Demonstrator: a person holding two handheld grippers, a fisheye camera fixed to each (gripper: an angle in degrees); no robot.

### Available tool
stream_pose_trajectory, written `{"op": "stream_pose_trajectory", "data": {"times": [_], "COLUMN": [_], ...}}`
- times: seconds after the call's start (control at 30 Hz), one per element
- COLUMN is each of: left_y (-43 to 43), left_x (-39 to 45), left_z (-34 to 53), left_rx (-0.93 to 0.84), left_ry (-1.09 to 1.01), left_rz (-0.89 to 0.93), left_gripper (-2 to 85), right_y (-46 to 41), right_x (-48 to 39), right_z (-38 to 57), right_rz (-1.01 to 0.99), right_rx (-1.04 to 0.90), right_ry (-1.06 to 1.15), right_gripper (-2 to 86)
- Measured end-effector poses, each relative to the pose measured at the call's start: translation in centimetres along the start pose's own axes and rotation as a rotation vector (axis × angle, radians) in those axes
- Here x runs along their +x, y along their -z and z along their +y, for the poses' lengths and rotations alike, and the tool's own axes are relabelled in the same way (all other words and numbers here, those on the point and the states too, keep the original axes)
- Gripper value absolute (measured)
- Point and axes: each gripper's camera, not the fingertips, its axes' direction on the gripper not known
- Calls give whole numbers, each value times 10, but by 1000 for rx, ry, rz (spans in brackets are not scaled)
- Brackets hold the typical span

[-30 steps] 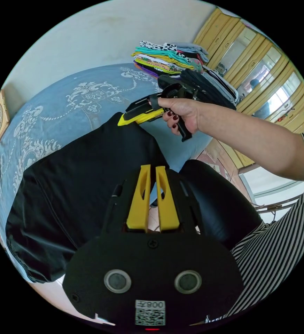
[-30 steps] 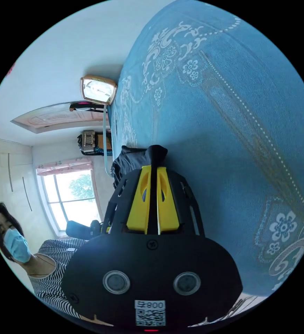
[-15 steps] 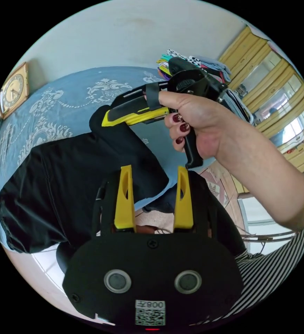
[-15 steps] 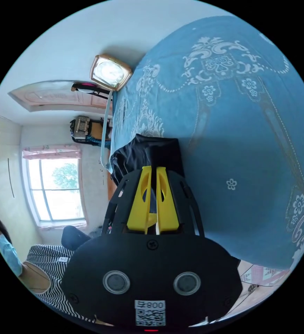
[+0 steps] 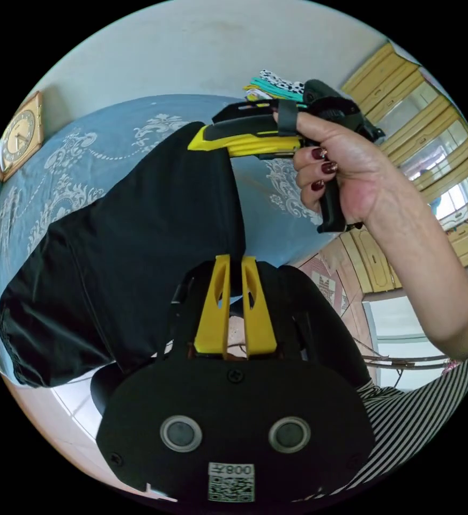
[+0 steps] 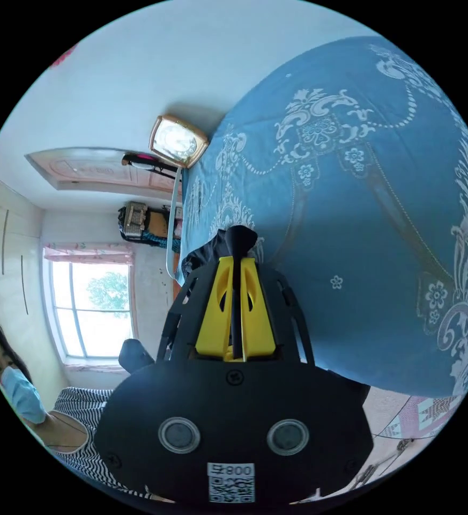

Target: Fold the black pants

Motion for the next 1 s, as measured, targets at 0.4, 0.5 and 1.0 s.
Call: {"op": "stream_pose_trajectory", "data": {"times": [0.4, 0.5, 1.0], "left_y": [27, 34, 249], "left_x": [44, 39, -218], "left_z": [-48, -50, 22], "left_rx": [-46, -66, 158], "left_ry": [-276, -310, -114], "left_rz": [186, 259, 405], "left_gripper": [29, 28, 27], "right_y": [125, 142, 17], "right_x": [96, 116, -85], "right_z": [36, 56, -9], "right_rz": [-27, -32, -240], "right_rx": [181, 212, 131], "right_ry": [-177, -241, 21], "right_gripper": [18, 18, 20]}}
